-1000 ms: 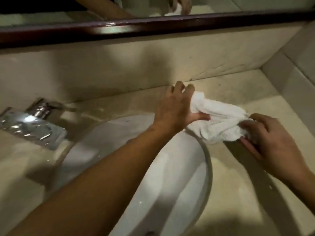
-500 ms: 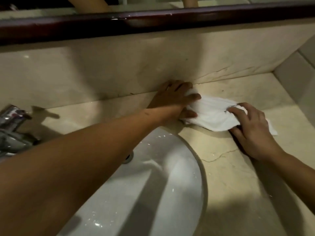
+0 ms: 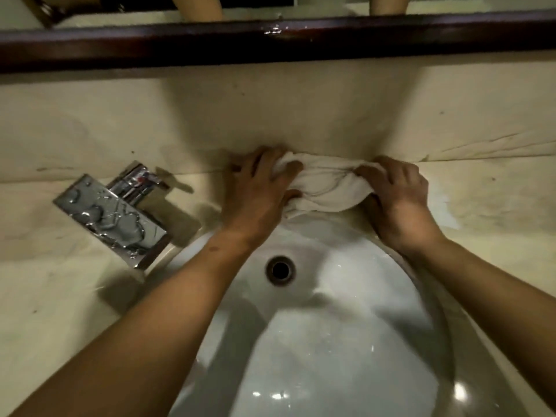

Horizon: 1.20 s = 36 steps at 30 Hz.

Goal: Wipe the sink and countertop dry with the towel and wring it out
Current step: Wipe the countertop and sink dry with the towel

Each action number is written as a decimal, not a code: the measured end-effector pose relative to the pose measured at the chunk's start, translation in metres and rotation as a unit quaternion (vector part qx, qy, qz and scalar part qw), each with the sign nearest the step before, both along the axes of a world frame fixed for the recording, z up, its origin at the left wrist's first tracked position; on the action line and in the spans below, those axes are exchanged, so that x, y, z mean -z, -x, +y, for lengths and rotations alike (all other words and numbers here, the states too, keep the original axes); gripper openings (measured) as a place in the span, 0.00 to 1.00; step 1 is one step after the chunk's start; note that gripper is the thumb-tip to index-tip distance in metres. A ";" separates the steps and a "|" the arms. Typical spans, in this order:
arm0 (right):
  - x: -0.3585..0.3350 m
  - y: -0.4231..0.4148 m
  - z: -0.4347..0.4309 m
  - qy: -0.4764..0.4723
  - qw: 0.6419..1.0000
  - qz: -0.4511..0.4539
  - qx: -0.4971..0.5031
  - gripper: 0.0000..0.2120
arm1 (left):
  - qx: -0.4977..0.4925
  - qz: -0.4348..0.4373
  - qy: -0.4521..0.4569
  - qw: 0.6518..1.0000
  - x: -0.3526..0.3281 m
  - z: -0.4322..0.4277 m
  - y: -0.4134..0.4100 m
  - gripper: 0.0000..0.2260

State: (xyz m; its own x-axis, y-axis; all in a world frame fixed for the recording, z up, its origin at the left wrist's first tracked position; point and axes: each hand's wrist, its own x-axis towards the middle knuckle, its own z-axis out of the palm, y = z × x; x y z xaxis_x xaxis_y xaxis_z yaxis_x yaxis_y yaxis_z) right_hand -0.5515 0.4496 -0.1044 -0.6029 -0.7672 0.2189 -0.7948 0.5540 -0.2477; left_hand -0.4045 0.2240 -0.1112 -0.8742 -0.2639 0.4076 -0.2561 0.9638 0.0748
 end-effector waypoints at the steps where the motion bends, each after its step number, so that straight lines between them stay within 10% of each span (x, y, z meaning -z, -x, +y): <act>1: 0.002 -0.004 -0.012 0.008 1.000 0.001 -0.009 0.22 | -0.023 0.003 -0.002 1.000 0.002 -0.006 -0.008 0.19; 7: -0.001 -0.034 -0.066 0.082 0.995 -0.043 -0.037 0.19 | -0.112 0.118 0.023 0.986 -0.007 -0.039 -0.037 0.16; 29: -0.023 -0.041 -0.067 -0.102 0.975 -0.100 -0.173 0.24 | -0.059 0.004 -0.050 0.997 0.002 -0.036 -0.109 0.16; 36: -0.048 -0.020 -0.049 -0.021 0.989 -0.028 -0.141 0.19 | -0.044 0.089 -0.065 0.993 -0.020 -0.031 -0.075 0.14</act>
State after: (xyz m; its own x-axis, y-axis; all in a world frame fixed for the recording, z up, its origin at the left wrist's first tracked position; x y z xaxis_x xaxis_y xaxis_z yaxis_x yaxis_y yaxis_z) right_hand -0.5313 0.4002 -0.0567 -0.3736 -0.9146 0.1546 -0.9050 0.3228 -0.2772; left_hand -0.3291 0.1930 -0.0913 -0.7634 -0.3957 0.5105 -0.3097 0.9178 0.2483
